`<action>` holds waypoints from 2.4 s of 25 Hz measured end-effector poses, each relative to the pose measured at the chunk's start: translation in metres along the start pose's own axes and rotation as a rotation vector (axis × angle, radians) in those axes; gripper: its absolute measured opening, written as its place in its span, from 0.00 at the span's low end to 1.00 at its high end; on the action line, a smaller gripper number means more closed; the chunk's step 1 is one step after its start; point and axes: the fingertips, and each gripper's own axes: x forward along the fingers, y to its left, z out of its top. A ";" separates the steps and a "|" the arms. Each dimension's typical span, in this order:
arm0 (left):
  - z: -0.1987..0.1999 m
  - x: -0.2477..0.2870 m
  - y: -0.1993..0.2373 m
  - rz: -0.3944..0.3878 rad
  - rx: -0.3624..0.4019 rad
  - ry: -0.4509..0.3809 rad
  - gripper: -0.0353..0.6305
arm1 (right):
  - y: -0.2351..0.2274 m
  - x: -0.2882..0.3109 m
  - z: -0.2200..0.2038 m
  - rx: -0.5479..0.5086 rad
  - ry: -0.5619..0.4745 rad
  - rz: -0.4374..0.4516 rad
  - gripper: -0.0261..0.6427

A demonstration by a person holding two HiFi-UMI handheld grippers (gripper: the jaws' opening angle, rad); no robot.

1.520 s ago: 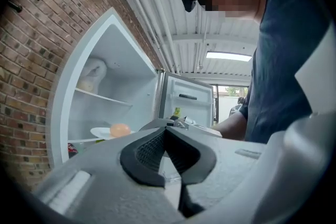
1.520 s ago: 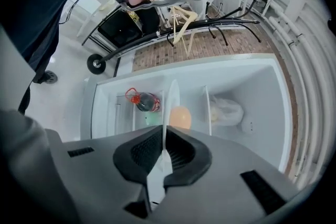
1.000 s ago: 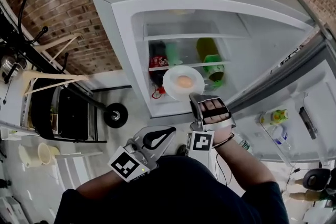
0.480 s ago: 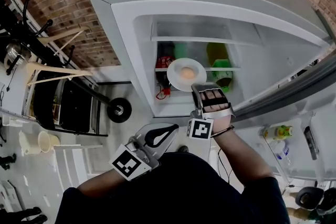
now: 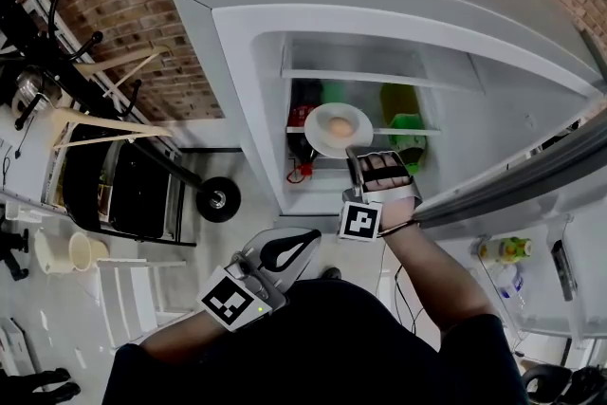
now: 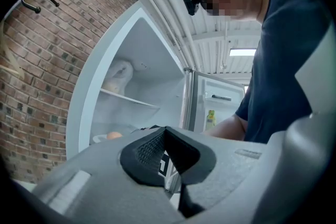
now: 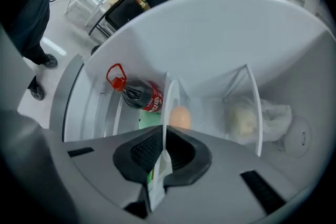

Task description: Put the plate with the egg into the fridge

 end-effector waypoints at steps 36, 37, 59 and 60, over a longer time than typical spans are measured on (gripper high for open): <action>-0.002 -0.022 -0.005 0.038 -0.005 -0.001 0.05 | 0.010 0.059 0.006 -0.008 0.044 0.267 0.11; -0.002 -0.023 -0.005 0.039 -0.006 0.001 0.05 | 0.011 0.060 0.006 -0.009 0.046 0.276 0.12; -0.003 -0.027 -0.011 0.037 -0.004 0.010 0.05 | 0.022 0.070 0.001 -0.055 0.090 0.324 0.25; -0.002 -0.027 -0.010 0.038 -0.005 0.010 0.05 | 0.022 0.070 0.001 -0.056 0.089 0.321 0.25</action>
